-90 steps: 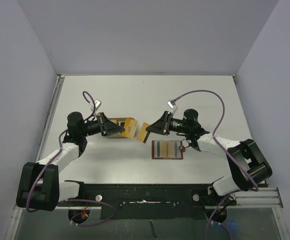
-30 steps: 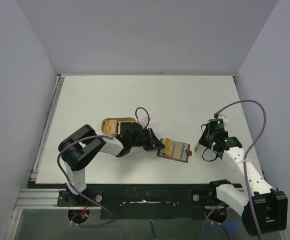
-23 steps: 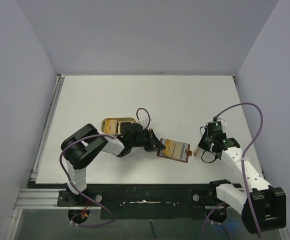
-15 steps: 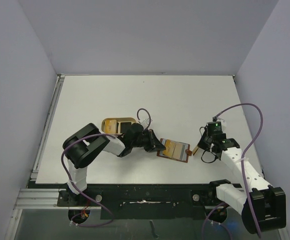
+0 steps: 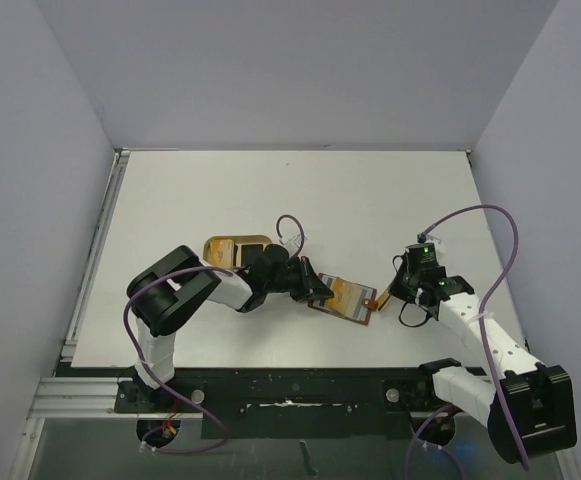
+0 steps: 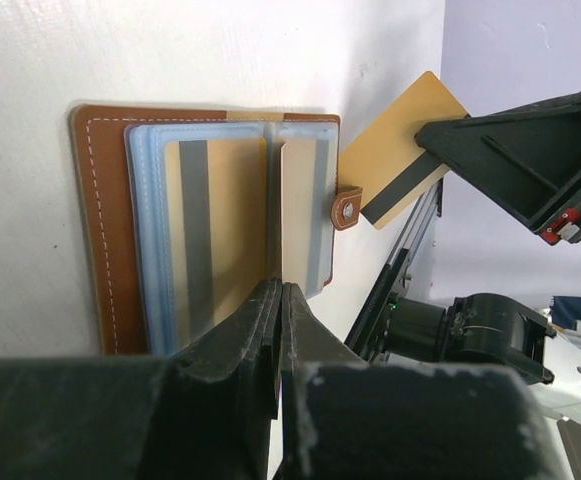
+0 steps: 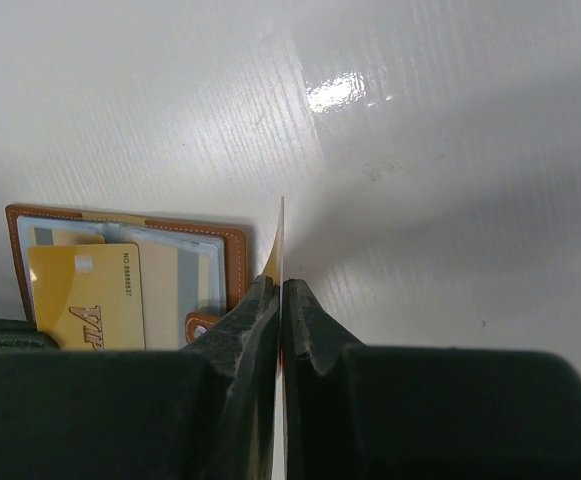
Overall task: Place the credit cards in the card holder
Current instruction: Insert the credit card into the card holder.
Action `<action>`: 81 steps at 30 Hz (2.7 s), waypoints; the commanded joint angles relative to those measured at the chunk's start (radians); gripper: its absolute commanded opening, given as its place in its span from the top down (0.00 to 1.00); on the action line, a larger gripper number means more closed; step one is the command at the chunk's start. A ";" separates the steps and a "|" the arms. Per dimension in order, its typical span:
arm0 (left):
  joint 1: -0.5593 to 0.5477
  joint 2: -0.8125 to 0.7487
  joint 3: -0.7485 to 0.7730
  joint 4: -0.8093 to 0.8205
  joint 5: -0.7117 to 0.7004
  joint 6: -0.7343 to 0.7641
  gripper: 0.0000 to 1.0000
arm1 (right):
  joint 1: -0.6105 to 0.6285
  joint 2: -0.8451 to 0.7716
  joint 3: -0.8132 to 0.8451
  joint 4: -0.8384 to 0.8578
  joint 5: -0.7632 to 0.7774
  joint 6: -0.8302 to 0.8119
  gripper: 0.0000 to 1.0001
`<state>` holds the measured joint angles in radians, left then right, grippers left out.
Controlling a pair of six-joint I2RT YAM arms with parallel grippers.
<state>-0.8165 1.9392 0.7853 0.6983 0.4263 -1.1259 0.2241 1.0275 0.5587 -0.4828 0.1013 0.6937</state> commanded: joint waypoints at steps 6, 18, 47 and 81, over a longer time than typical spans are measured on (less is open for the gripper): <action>-0.005 -0.057 0.038 -0.074 -0.042 0.078 1.00 | 0.010 0.021 -0.011 0.030 0.007 -0.003 1.00; -0.002 -0.162 0.074 -0.254 -0.084 0.113 1.00 | 0.022 0.042 -0.027 0.097 -0.041 -0.034 1.00; 0.031 -0.179 0.073 -0.341 -0.078 0.165 1.00 | 0.040 0.124 -0.030 0.182 -0.045 -0.066 1.00; 0.039 -0.121 0.069 -0.356 -0.059 0.223 1.00 | 0.049 0.140 -0.038 0.194 -0.049 -0.065 0.99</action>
<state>-0.7826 1.8069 0.8509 0.2989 0.3565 -0.9108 0.2581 1.1538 0.5396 -0.2813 0.0341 0.6521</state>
